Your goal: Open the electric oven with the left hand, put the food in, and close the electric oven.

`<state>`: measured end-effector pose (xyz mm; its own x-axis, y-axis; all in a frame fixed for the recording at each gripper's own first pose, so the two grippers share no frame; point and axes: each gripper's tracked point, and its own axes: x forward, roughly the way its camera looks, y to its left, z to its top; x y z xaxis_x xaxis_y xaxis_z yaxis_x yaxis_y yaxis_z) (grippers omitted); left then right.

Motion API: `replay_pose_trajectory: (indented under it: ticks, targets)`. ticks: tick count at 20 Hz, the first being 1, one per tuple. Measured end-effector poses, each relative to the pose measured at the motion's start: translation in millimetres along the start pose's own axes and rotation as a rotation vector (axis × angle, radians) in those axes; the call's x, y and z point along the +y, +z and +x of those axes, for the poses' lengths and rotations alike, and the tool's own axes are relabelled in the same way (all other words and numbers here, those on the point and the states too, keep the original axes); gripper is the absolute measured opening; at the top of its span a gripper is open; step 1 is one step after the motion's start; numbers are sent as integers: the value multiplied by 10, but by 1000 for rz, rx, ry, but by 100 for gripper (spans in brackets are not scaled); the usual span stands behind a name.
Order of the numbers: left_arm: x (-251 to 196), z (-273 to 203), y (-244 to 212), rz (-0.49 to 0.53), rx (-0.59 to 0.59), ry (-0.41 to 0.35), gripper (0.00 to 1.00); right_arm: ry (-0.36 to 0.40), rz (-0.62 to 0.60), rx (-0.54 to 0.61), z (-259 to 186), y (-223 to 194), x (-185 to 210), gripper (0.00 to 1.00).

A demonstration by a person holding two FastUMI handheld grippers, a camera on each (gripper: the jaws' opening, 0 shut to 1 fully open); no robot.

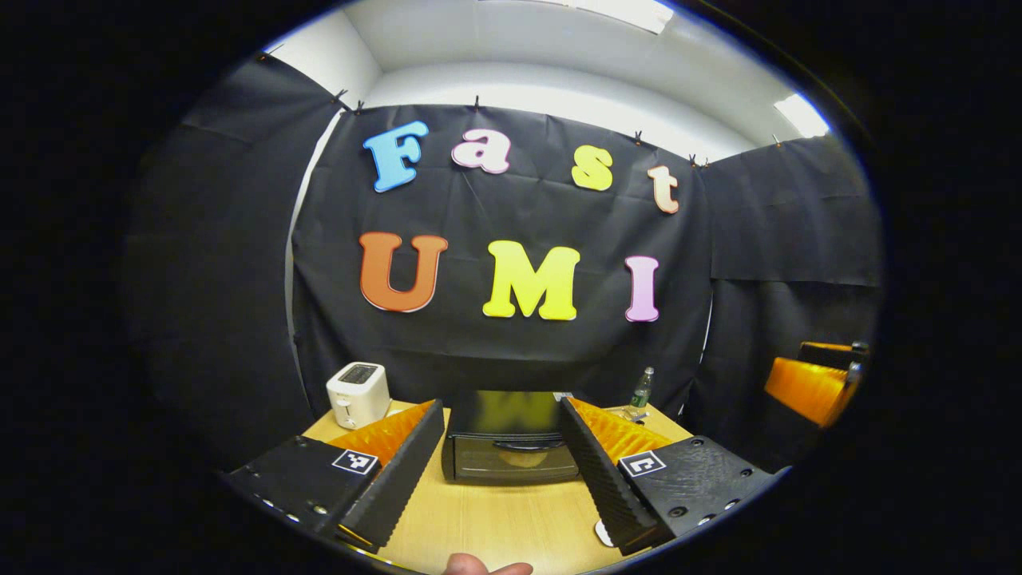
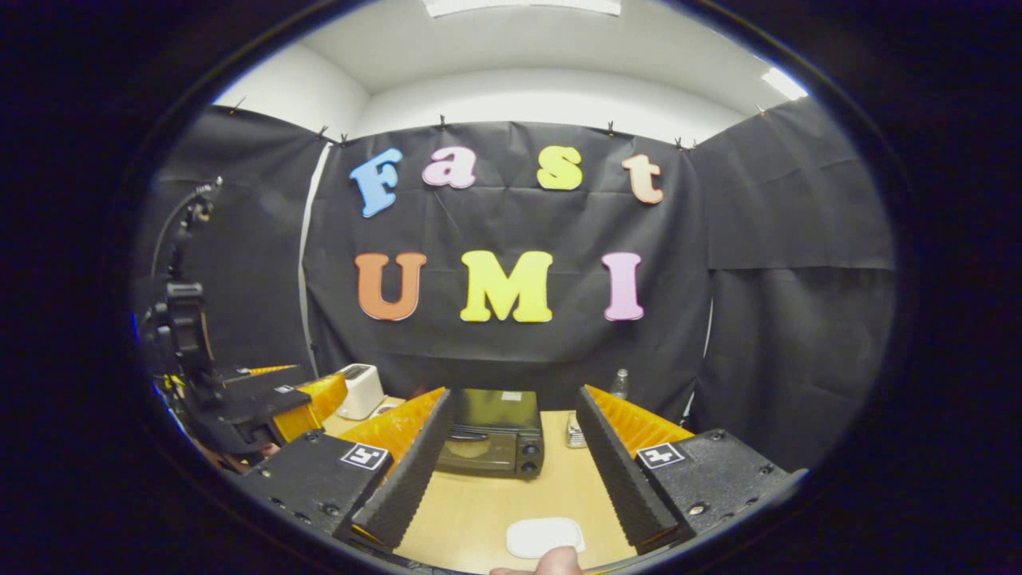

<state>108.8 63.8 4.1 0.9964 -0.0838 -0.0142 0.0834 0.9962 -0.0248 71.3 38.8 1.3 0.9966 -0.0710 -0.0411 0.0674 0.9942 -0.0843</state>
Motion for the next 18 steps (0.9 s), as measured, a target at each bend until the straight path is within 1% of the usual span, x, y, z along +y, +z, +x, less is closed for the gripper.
replay_pose_trajectory:
  ticks: [2, 3, 4, 7, 9, 14, 16, 18]
  targets:
    - [90, -264, 180, -1, -24, 9, 94, 19, 14, 1, -57, 2, 166, 97]
    - [114, -393, 269, -11, -34, 11, 82, 21, 14, -2, -98, 18, 208, 97]
    - [135, -498, 329, -21, -38, 13, 94, 23, 11, -7, -131, 31, 267, 97]
    - [204, -795, 396, -58, -41, 15, 94, 40, 10, -6, -236, 35, 457, 97]
    - [255, -913, 411, -61, -50, 16, 94, 50, 2, -15, -318, 75, 546, 97]
    - [328, -1081, 411, -15, -58, 2, 94, 74, 3, -35, -398, 123, 730, 97]
    - [365, -1086, 397, -1, -69, 8, 94, 77, 15, -40, -394, 136, 794, 97]
    - [365, -1074, 334, 11, -66, 5, 94, 75, 21, -20, -331, 61, 827, 97]
